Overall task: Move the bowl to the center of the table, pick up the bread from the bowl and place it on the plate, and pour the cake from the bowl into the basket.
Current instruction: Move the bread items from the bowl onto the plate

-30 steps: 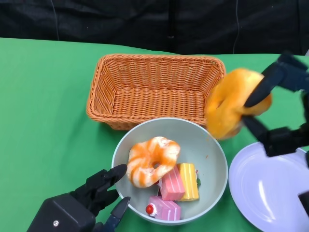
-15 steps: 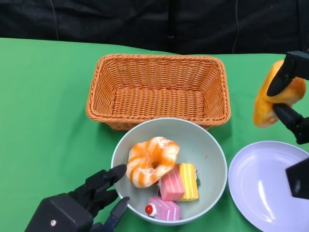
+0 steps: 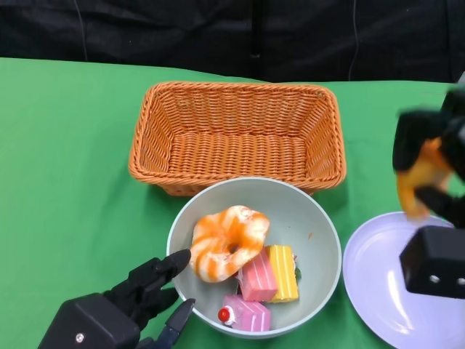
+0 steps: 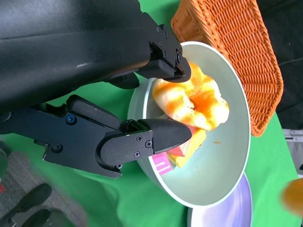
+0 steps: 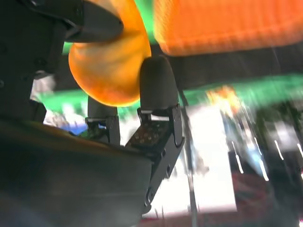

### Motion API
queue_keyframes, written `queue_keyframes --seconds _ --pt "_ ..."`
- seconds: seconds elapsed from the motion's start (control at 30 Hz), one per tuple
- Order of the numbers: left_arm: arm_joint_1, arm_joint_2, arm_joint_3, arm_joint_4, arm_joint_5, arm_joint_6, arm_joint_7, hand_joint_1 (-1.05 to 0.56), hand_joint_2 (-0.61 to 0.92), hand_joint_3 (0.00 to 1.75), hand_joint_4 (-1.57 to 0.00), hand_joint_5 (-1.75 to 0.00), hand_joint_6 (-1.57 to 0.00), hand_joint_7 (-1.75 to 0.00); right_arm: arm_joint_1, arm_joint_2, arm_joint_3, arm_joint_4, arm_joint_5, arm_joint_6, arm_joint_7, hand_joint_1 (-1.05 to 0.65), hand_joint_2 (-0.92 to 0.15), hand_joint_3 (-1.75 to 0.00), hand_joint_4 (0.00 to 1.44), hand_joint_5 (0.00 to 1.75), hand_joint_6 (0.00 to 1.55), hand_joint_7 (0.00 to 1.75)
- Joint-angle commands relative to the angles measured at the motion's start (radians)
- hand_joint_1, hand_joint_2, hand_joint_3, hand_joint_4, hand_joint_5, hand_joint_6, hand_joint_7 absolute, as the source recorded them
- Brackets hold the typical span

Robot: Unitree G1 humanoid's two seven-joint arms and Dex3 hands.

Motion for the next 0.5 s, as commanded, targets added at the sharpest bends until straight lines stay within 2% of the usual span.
queue_keyframes --seconds 0.03,0.13,0.37,0.5 --pt "0.010 0.008 0.003 -0.012 0.004 -0.007 -0.005 -0.65 0.92 0.63 -0.18 -0.53 -0.33 0.00 -0.015 -0.027 0.026 0.018 -0.008 0.048 0.036 0.02 -0.31 -1.06 0.93 1.75 0.75 1.70" --pt "0.011 0.011 0.004 -0.012 0.005 -0.008 -0.006 -0.65 0.92 0.63 -0.18 -0.53 -0.33 0.00 -0.022 -0.042 0.053 0.046 -0.025 0.073 0.045 0.00 -0.37 -0.94 0.89 1.75 0.68 1.74" --pt "0.012 0.013 0.006 -0.012 0.001 -0.011 -0.010 -0.65 0.92 0.63 -0.17 -0.55 -0.33 -0.01 -0.038 -0.076 0.097 0.123 -0.019 0.071 0.039 -0.01 -0.43 -0.88 0.85 1.75 0.64 1.75" --pt "0.008 0.015 0.007 -0.011 -0.002 -0.008 -0.013 -0.63 0.92 0.64 -0.17 -0.56 -0.34 -0.01 -0.050 -0.092 0.121 0.149 -0.023 0.101 0.079 -0.06 -0.60 -0.64 0.81 1.75 0.60 1.73"
